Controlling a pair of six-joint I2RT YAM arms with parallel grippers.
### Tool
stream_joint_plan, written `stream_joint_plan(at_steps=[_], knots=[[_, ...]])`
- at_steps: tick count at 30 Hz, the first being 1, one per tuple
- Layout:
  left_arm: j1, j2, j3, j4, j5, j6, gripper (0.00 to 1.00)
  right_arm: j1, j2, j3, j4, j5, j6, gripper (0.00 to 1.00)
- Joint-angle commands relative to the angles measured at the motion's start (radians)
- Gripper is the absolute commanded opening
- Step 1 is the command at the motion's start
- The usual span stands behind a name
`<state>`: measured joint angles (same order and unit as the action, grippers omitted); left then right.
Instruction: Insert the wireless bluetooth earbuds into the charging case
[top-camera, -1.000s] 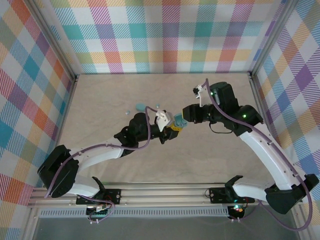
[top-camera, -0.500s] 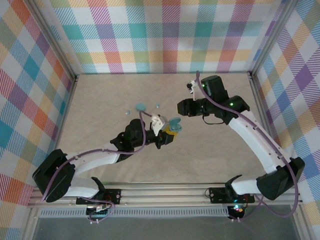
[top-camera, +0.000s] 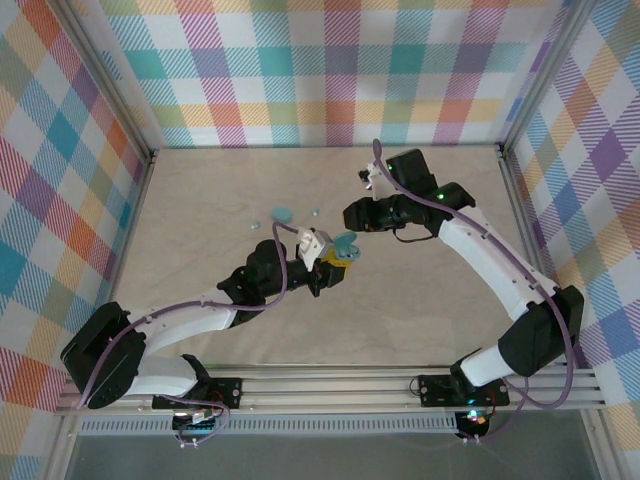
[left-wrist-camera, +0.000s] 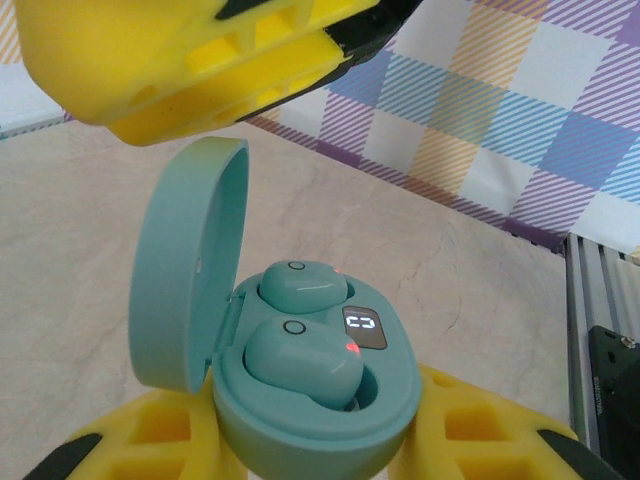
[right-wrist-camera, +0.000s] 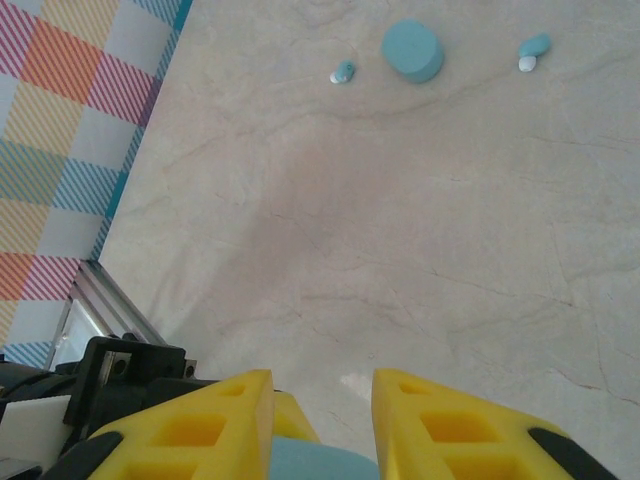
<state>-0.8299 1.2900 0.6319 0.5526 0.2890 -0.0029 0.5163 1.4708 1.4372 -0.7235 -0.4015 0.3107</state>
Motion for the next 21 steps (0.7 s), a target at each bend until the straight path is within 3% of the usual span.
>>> stream_joint_plan(at_steps=[1,21], knots=[[-0.009,0.001,0.026,0.009,-0.002,0.032,0.06,-0.005,-0.011,0.02,-0.029,-0.039,-0.029,0.32],[-0.009,0.006,0.061,-0.03,-0.017,0.064,0.06,-0.005,-0.036,-0.027,-0.031,-0.077,0.01,0.31]])
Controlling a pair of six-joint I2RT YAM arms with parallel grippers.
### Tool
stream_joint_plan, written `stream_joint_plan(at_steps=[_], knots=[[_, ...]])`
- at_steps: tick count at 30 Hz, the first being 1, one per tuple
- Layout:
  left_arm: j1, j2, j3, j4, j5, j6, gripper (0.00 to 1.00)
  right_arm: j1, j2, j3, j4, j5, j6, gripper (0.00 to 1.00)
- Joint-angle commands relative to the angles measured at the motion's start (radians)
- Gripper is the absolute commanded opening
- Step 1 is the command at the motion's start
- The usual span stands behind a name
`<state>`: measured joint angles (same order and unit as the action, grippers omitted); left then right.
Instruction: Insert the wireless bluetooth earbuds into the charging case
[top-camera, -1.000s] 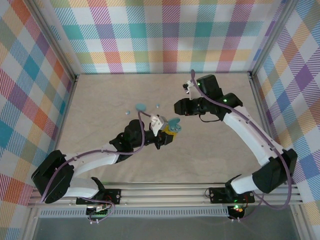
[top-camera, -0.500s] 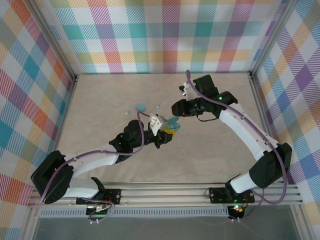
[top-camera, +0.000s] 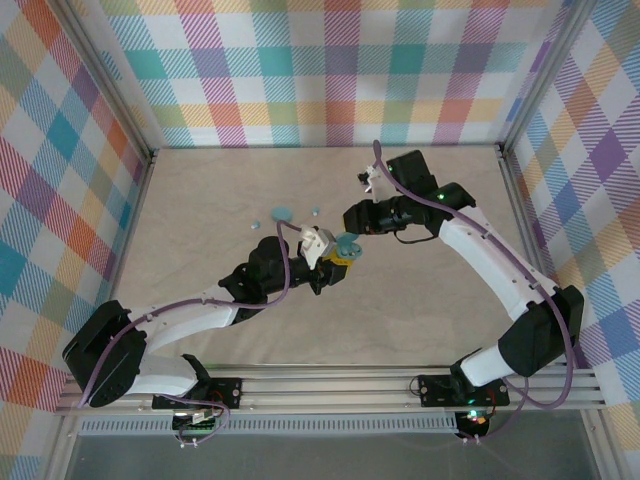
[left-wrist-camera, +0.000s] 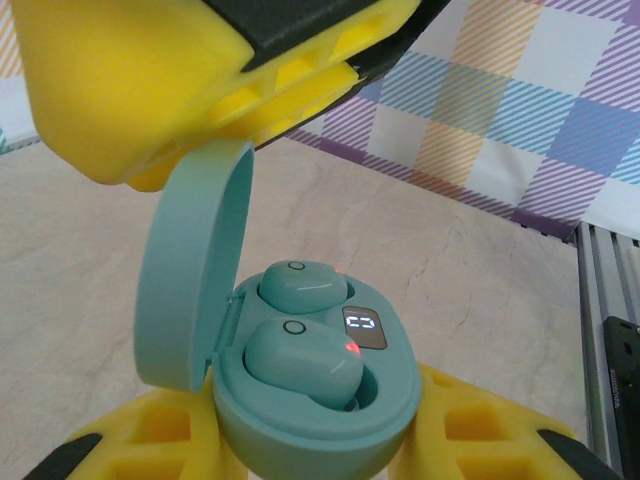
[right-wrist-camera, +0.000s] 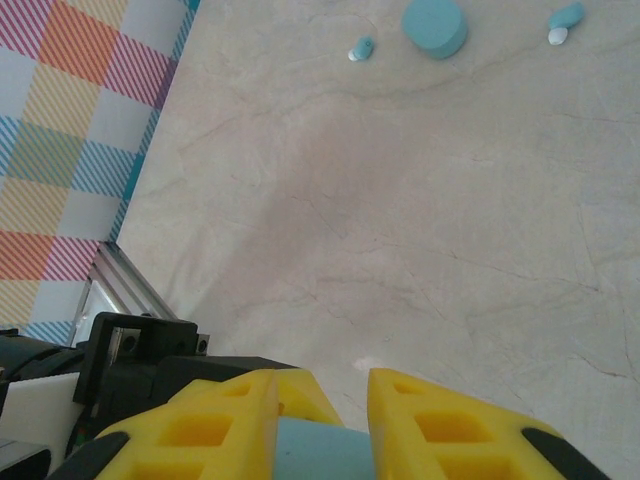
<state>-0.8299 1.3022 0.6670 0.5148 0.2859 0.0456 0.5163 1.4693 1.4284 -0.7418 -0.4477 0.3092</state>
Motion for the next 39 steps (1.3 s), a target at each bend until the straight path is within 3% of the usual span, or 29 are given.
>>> stream_joint_plan(at_steps=[1,15,30,39], knots=[[-0.01,-0.01,0.022,0.011,-0.019,0.017,0.06,-0.006,-0.04,-0.019,-0.013,-0.031,0.011,0.31],[-0.01,-0.025,0.023,-0.004,-0.032,0.022,0.06,-0.006,-0.093,-0.04,-0.02,0.05,0.008,0.33],[-0.009,-0.015,0.039,-0.019,-0.004,0.027,0.06,-0.01,-0.018,-0.007,-0.019,0.033,0.003,0.33],[-0.01,-0.02,0.054,-0.041,-0.023,0.043,0.06,-0.01,0.011,-0.012,-0.03,-0.054,0.016,0.32]])
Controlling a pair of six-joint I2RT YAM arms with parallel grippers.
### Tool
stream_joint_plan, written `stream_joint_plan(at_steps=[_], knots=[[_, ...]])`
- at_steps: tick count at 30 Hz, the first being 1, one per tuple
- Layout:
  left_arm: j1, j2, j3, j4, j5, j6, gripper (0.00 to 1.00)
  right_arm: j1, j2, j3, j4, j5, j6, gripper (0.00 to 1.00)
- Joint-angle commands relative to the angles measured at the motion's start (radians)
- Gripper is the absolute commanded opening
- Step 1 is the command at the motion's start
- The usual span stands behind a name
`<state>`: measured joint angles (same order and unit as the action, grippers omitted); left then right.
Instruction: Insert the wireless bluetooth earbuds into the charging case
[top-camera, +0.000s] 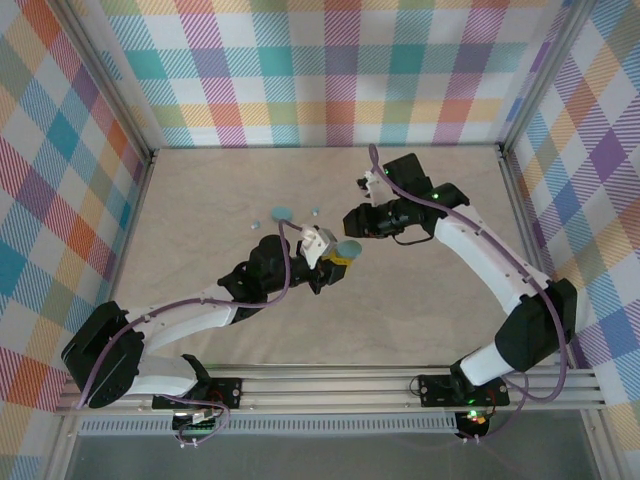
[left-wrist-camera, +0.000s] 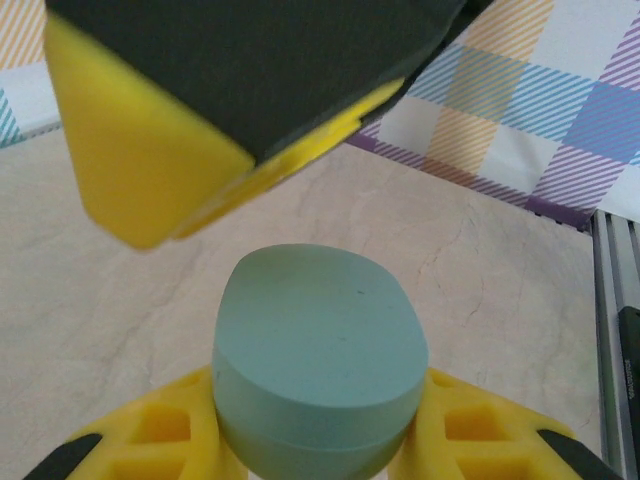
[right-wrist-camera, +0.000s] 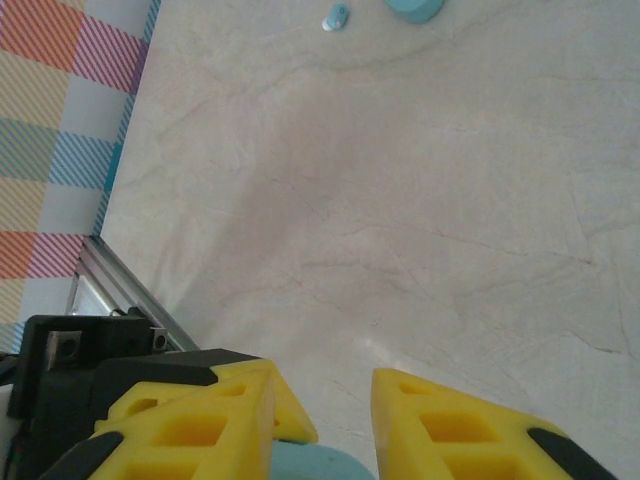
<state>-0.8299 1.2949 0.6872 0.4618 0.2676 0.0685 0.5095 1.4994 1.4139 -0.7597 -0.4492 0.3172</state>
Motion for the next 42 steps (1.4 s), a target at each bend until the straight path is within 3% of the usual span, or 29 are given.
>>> stream_joint_plan(at_steps=[1,7,14,22,30,35,42], knots=[[-0.01,-0.011,0.034,0.019,-0.009,0.02,0.06,-0.004,-0.029,-0.01,-0.012,-0.055,0.011,0.32],[-0.005,0.011,0.047,0.023,-0.005,0.021,0.06,-0.005,-0.087,-0.059,-0.029,-0.01,0.011,0.34],[0.009,0.03,0.057,0.036,-0.009,-0.02,0.06,-0.038,-0.149,-0.073,-0.017,0.059,0.057,0.49],[0.03,0.008,0.047,0.097,0.012,-0.058,0.06,-0.117,-0.205,-0.214,0.226,-0.219,0.261,0.54],[0.038,0.001,0.06,0.134,0.03,-0.067,0.06,-0.119,-0.176,-0.281,0.37,-0.393,0.387,0.55],[0.041,0.009,0.074,0.148,0.032,-0.067,0.06,-0.118,-0.151,-0.308,0.45,-0.508,0.456,0.49],[0.04,0.011,0.086,0.156,0.048,-0.078,0.06,-0.119,-0.14,-0.308,0.378,-0.484,0.402,0.54]])
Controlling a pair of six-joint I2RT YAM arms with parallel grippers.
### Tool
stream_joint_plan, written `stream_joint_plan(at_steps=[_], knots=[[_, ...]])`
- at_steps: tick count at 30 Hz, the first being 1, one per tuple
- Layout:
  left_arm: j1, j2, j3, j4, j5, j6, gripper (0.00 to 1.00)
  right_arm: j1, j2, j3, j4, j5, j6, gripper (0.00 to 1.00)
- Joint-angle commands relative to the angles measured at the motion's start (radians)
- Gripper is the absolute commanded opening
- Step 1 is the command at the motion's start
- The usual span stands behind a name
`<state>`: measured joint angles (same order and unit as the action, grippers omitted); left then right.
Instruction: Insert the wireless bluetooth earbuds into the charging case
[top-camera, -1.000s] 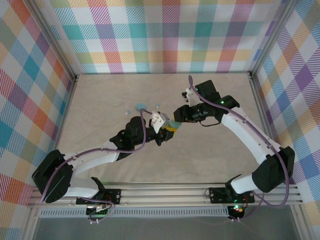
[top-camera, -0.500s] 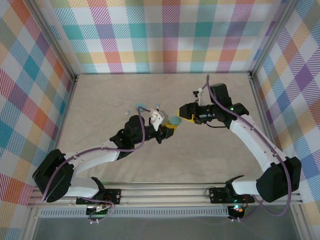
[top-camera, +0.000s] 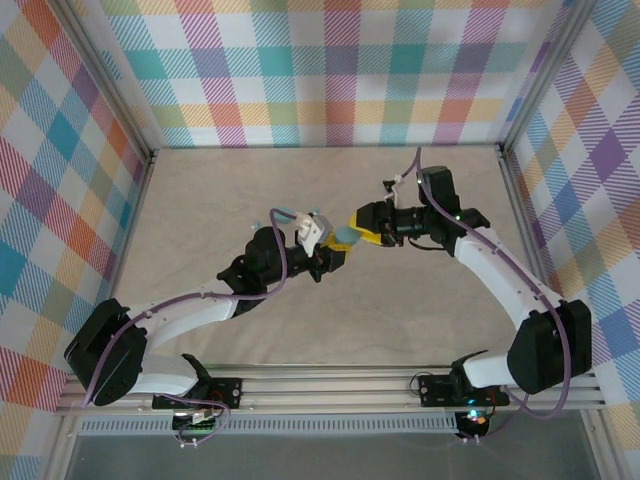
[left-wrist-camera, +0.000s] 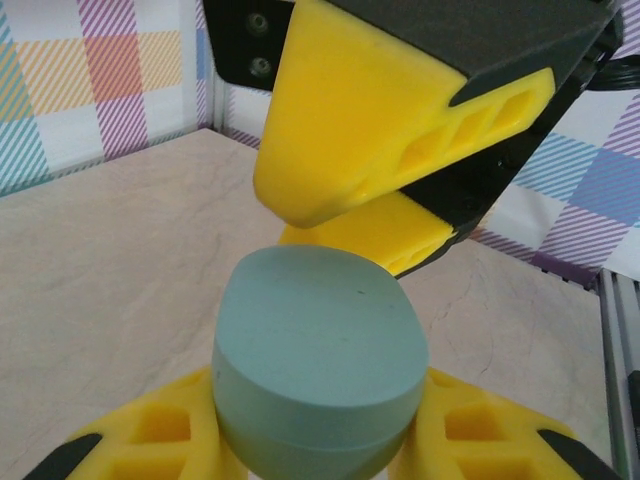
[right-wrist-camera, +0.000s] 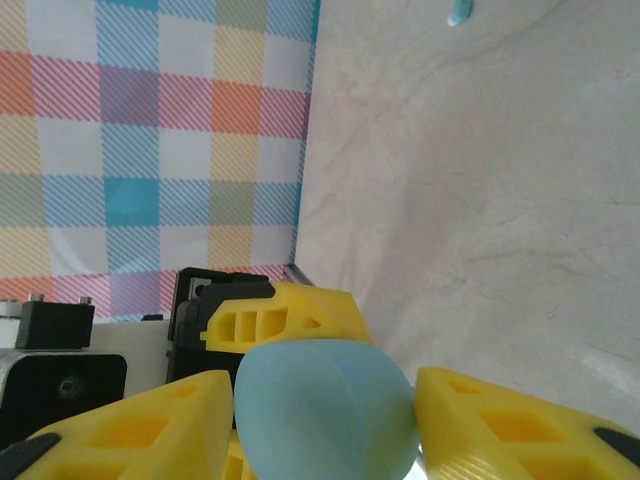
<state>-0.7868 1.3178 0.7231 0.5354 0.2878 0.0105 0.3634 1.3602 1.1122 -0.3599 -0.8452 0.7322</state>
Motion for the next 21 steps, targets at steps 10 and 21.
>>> stream_joint_plan(at_steps=[10,21], knots=[[-0.002,-0.014,0.047,0.081,0.025,-0.018,0.06,0.023,0.008,-0.019,0.036,-0.138,0.015,0.46],[-0.002,0.02,0.065,0.077,0.016,-0.02,0.06,0.023,0.017,-0.044,0.129,-0.286,0.074,0.27]])
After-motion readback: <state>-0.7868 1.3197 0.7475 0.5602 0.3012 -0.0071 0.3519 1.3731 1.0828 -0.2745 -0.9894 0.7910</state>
